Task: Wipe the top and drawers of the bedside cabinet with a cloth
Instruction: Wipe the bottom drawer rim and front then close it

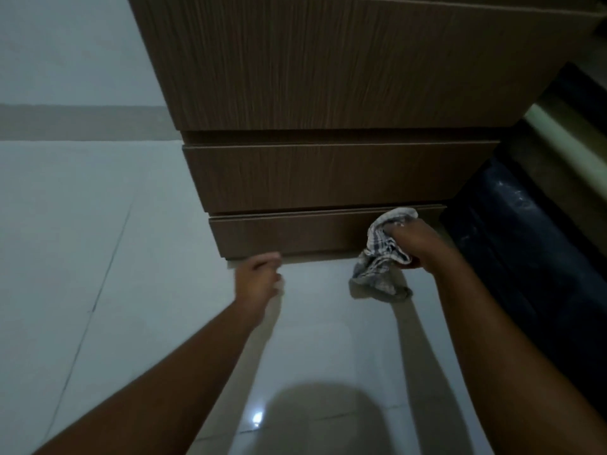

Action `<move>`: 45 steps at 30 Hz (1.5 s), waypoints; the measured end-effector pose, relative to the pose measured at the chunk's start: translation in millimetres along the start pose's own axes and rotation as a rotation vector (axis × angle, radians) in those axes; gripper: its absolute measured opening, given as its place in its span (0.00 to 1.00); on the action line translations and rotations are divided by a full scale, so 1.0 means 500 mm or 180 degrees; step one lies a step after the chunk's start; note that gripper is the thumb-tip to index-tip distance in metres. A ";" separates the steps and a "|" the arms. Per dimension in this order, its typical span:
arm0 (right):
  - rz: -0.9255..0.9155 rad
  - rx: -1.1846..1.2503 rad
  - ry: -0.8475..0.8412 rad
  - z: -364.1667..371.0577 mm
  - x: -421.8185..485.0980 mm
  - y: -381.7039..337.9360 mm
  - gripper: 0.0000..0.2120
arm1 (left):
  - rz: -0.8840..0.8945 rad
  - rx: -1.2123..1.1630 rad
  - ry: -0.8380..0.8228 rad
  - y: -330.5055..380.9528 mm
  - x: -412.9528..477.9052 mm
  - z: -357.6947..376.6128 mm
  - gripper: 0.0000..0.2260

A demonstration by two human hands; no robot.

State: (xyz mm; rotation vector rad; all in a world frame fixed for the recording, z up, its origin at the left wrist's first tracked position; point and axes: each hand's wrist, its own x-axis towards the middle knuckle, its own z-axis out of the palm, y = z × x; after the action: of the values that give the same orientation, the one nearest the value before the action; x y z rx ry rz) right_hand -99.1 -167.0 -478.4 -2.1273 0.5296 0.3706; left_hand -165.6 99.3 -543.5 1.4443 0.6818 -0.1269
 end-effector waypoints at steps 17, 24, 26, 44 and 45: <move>-0.0006 0.1706 -0.1813 -0.008 -0.110 -0.107 0.19 | 0.0081 0.0718 -0.2535 0.104 -0.019 0.025 0.13; 0.0712 0.2628 -0.1538 0.045 -0.054 -0.050 0.26 | -0.0860 0.0222 -0.2796 0.088 -0.044 0.038 0.43; 0.0788 0.2574 -0.1456 0.056 -0.051 -0.044 0.29 | -0.0850 0.0251 -0.2683 0.087 -0.047 0.046 0.42; -0.0069 0.1938 -0.1469 0.116 -0.092 -0.037 0.21 | -0.0348 -0.0664 -0.2222 0.132 -0.029 0.018 0.13; -0.0008 0.1917 -0.1310 0.112 -0.087 -0.038 0.19 | -0.0372 -0.0705 -0.2189 0.135 -0.027 0.013 0.13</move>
State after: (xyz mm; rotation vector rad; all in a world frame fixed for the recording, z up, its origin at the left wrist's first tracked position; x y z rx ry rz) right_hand -131.1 -100.5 -477.2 -1.4223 0.3401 0.5522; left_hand -142.1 99.6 -478.4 1.0490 0.2013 -0.5907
